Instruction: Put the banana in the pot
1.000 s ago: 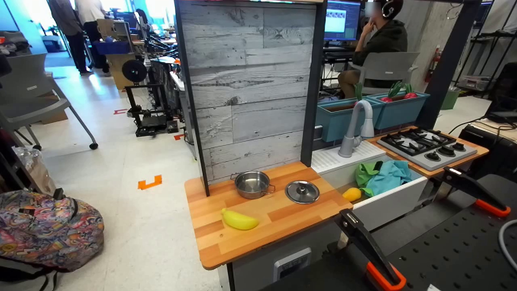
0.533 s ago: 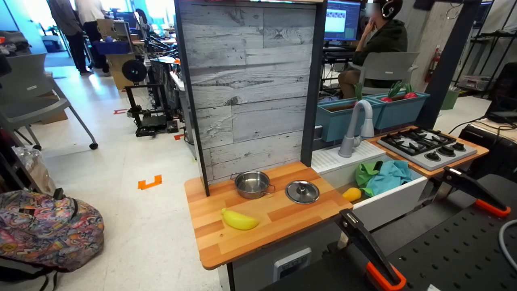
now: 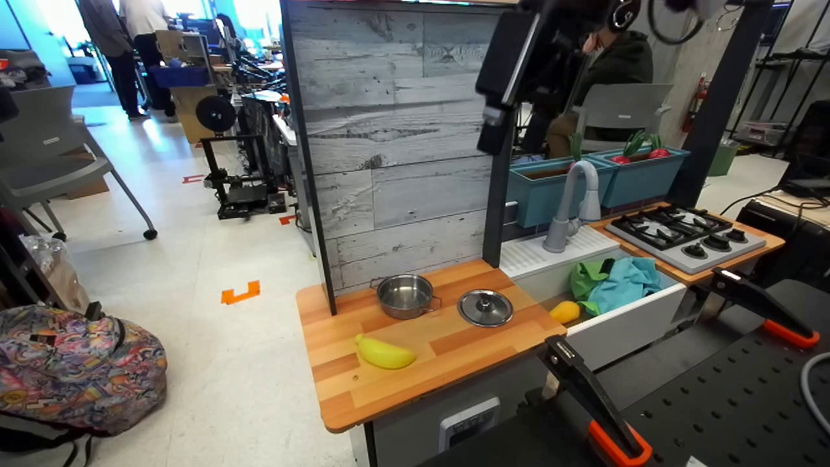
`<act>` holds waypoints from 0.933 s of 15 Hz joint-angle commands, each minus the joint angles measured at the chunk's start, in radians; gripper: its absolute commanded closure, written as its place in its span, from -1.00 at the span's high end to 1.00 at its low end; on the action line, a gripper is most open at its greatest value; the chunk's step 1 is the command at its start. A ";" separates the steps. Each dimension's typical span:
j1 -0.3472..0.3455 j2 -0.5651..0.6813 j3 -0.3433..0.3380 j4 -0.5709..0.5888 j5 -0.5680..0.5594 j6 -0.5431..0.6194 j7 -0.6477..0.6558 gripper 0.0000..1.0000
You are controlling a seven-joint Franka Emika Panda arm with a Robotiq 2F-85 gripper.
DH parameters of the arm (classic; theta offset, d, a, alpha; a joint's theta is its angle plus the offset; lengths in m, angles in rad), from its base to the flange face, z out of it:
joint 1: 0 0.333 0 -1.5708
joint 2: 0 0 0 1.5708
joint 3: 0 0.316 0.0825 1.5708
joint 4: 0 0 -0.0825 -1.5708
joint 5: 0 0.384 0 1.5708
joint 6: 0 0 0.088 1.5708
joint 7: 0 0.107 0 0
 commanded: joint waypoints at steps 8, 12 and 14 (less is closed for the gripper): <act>-0.127 0.579 0.217 0.449 -0.168 0.066 0.118 1.00; -0.087 0.697 0.186 0.538 -0.327 0.060 0.246 1.00; -0.084 0.714 0.181 0.560 -0.388 0.019 0.279 1.00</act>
